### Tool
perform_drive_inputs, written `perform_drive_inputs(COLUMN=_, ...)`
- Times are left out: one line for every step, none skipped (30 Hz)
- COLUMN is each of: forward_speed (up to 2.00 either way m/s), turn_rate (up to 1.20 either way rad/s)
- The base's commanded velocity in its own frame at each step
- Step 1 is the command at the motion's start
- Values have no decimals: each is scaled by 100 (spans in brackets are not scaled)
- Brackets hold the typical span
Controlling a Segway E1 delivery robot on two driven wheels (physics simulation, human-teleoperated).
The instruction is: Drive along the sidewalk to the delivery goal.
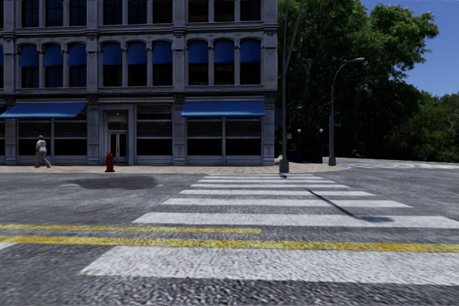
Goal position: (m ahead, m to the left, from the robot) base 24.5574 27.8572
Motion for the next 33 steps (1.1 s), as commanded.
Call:
perform_drive_inputs(forward_speed=200, turn_rate=0)
perform_drive_inputs(forward_speed=200, turn_rate=0)
perform_drive_inputs(forward_speed=200, turn_rate=0)
perform_drive_inputs(forward_speed=200, turn_rate=0)
perform_drive_inputs(forward_speed=200, turn_rate=0)
perform_drive_inputs(forward_speed=200, turn_rate=0)
perform_drive_inputs(forward_speed=200, turn_rate=0)
perform_drive_inputs(forward_speed=200, turn_rate=0)
perform_drive_inputs(forward_speed=200, turn_rate=0)
perform_drive_inputs(forward_speed=200, turn_rate=0)
perform_drive_inputs(forward_speed=200, turn_rate=0)
perform_drive_inputs(forward_speed=200, turn_rate=0)
perform_drive_inputs(forward_speed=200, turn_rate=0)
perform_drive_inputs(forward_speed=200, turn_rate=0)
perform_drive_inputs(forward_speed=200, turn_rate=0)
perform_drive_inputs(forward_speed=200, turn_rate=0)
perform_drive_inputs(forward_speed=200, turn_rate=0)
perform_drive_inputs(forward_speed=200, turn_rate=0)
perform_drive_inputs(forward_speed=200, turn_rate=0)
perform_drive_inputs(forward_speed=200, turn_rate=0)
perform_drive_inputs(forward_speed=200, turn_rate=0)
perform_drive_inputs(forward_speed=200, turn_rate=0)
perform_drive_inputs(forward_speed=200, turn_rate=0)
perform_drive_inputs(forward_speed=200, turn_rate=-6)
perform_drive_inputs(forward_speed=200, turn_rate=-22)
perform_drive_inputs(forward_speed=200, turn_rate=-22)
perform_drive_inputs(forward_speed=200, turn_rate=-43)
perform_drive_inputs(forward_speed=200, turn_rate=-50)
perform_drive_inputs(forward_speed=200, turn_rate=-52)
perform_drive_inputs(forward_speed=200, turn_rate=-52)
perform_drive_inputs(forward_speed=200, turn_rate=-50)
perform_drive_inputs(forward_speed=200, turn_rate=-35)
perform_drive_inputs(forward_speed=200, turn_rate=-25)
